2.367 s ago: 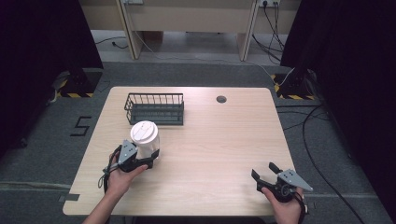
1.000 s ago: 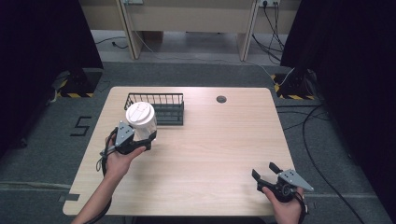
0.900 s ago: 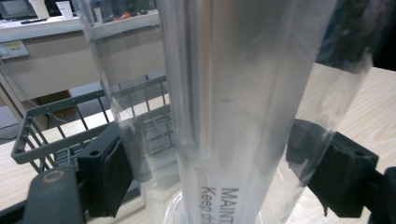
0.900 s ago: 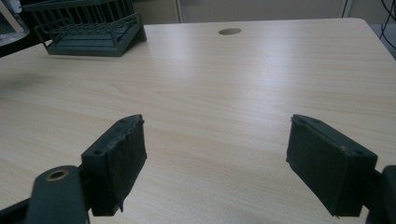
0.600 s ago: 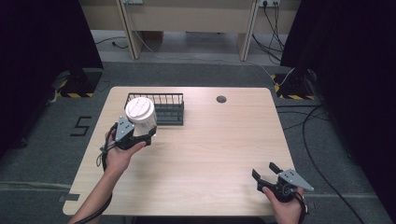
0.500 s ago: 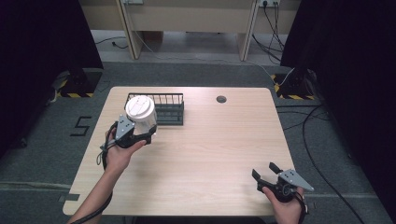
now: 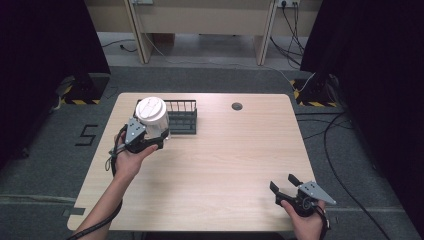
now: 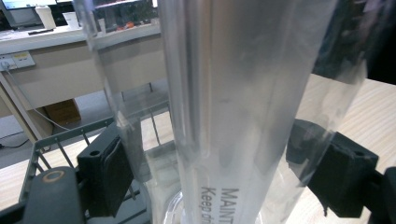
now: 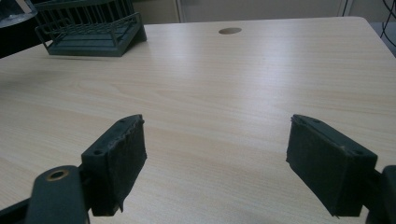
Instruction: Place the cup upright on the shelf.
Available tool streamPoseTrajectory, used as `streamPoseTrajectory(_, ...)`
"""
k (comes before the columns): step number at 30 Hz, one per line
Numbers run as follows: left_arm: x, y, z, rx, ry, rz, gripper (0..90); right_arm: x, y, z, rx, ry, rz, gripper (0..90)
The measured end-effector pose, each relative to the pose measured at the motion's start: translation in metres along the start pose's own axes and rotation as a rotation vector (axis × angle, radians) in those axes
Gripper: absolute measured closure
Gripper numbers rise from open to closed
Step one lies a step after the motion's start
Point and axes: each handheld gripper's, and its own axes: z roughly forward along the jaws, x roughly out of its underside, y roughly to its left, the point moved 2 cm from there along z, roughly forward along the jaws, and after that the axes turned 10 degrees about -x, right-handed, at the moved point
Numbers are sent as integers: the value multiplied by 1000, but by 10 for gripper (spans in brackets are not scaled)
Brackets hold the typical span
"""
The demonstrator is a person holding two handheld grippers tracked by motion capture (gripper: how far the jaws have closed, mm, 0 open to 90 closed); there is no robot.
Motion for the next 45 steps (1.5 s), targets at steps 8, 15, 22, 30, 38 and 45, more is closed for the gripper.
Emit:
streamPoseTrajectory(8,-5,3,7,-10,0,-6,179,0,0,0,0,-1,1,202)
streamPoseTrajectory(15,-14,8,13,-18,-6,-5,179,0,0,0,-1,0,1,202)
streamPoseTrajectory(22,-19,12,22,-28,-7,-12,179,0,-1,0,-1,0,4,202)
streamPoseTrajectory(30,-23,17,30,-42,-4,-9,179,0,-1,0,-1,-1,6,202)
streamPoseTrajectory(38,-24,21,39,-58,-2,-17,179,0,-1,0,0,-2,11,201)
streamPoseTrajectory(45,-26,26,49,-73,1,-26,179,0,-2,0,-1,-2,18,200)
